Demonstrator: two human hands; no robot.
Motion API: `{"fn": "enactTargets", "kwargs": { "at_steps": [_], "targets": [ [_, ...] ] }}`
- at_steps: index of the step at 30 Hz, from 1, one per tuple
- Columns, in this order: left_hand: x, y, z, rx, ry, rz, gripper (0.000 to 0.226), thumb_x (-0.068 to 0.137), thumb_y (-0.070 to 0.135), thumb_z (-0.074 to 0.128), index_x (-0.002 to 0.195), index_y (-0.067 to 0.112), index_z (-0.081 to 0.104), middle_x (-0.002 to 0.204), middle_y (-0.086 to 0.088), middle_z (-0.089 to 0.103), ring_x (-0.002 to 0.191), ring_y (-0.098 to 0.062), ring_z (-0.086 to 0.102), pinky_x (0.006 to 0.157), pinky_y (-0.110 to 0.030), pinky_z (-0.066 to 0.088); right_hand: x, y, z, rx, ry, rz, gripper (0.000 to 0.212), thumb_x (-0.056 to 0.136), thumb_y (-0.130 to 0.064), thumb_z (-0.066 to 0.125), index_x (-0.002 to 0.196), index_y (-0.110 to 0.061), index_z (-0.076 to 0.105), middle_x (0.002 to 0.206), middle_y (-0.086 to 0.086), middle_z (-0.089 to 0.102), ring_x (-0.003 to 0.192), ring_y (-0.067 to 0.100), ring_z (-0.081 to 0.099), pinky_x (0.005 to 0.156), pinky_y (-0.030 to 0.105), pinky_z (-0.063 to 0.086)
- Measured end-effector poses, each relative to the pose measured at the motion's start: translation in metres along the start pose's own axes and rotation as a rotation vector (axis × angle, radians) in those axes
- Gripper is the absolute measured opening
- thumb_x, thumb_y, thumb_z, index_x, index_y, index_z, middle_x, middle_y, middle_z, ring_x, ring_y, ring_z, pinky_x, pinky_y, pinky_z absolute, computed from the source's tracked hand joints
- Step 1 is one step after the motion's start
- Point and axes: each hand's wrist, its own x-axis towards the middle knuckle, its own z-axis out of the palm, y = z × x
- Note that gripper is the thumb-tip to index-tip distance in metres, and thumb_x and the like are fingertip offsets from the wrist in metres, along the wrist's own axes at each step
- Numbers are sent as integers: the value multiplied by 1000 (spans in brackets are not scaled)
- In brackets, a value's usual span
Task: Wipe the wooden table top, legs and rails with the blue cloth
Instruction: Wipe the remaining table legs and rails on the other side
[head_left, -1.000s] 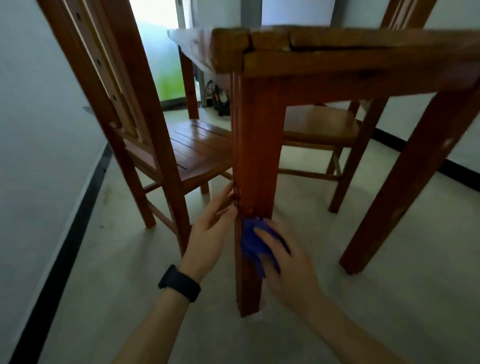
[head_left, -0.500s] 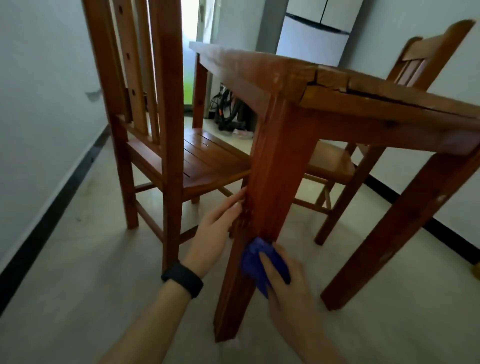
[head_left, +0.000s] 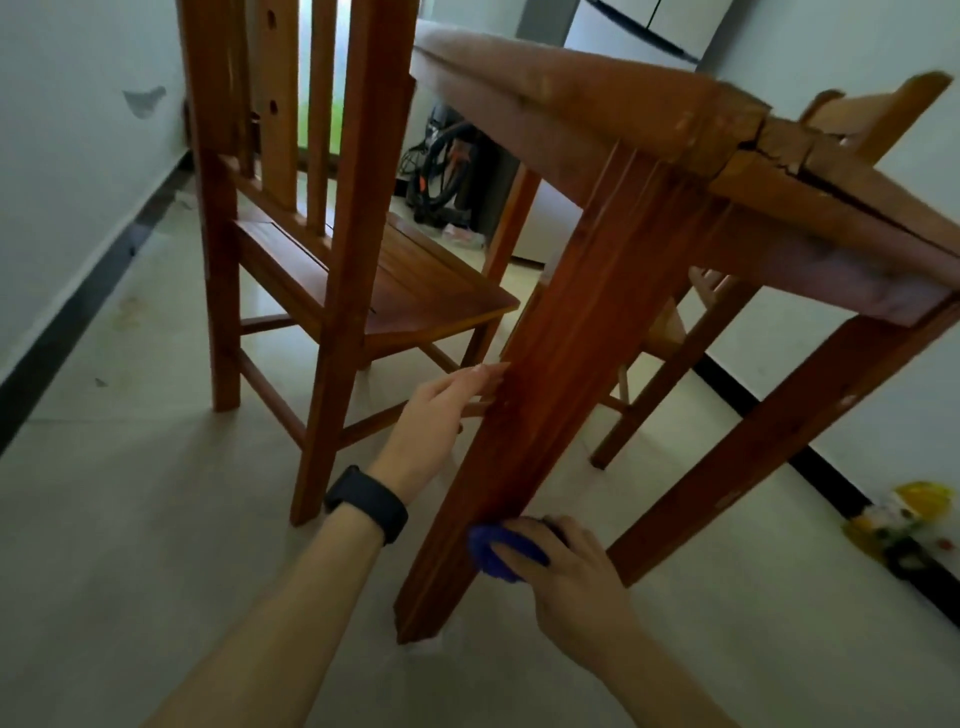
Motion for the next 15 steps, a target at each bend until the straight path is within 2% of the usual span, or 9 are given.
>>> {"fn": "enactTargets", "kwargs": {
  "at_steps": [2,5,7,9,11,13,15],
  "targets": [
    [0,-1,-1,-9,-37,20,30,104,40,33,117,40,60,116,19,62,108,-1,56,86,-23,39,2,4,-17,112,35,134,69,71,-7,77,131,-31,54,140,-8,39,109,24,45,83,41,55],
    [2,-3,-1,-35,-44,34,31,102,42,34,121,38,59,116,19,62,109,-3,56,88,-25,39,40,9,-77,272,376,314,61,82,-9,68,137,-25,46,145,0,36,127,23,41,104,28,39],
    [5,-1,1,-46,-32,22,30,102,44,35,118,38,60,116,16,63,109,-6,57,90,-32,40,77,15,-121,287,630,400,51,92,-18,58,141,-21,44,147,8,35,132,20,36,108,21,29],
    [6,1,3,-57,-28,8,30,102,45,36,116,37,61,116,13,64,109,-9,58,91,-34,41,112,23,-151,235,849,438,45,95,-17,59,139,-14,49,142,19,39,131,24,37,110,25,28],
    [6,4,4,-63,-33,1,30,102,45,37,116,36,62,115,13,65,108,-9,59,92,-36,41,133,27,-152,196,976,447,43,95,-12,61,137,-10,53,133,25,41,127,30,40,109,33,32],
    [3,4,4,-67,-35,8,30,102,46,37,118,38,61,112,17,65,106,-3,59,88,-31,41,131,18,-129,258,913,483,48,97,-15,56,143,-15,43,137,21,35,129,29,40,108,37,37],
    [-2,5,4,-82,-38,16,30,102,45,37,120,38,60,108,22,63,102,5,57,79,-21,39,101,-2,-94,290,669,513,56,95,-21,52,147,-24,32,143,14,27,135,18,33,109,27,35]
  ]
}}
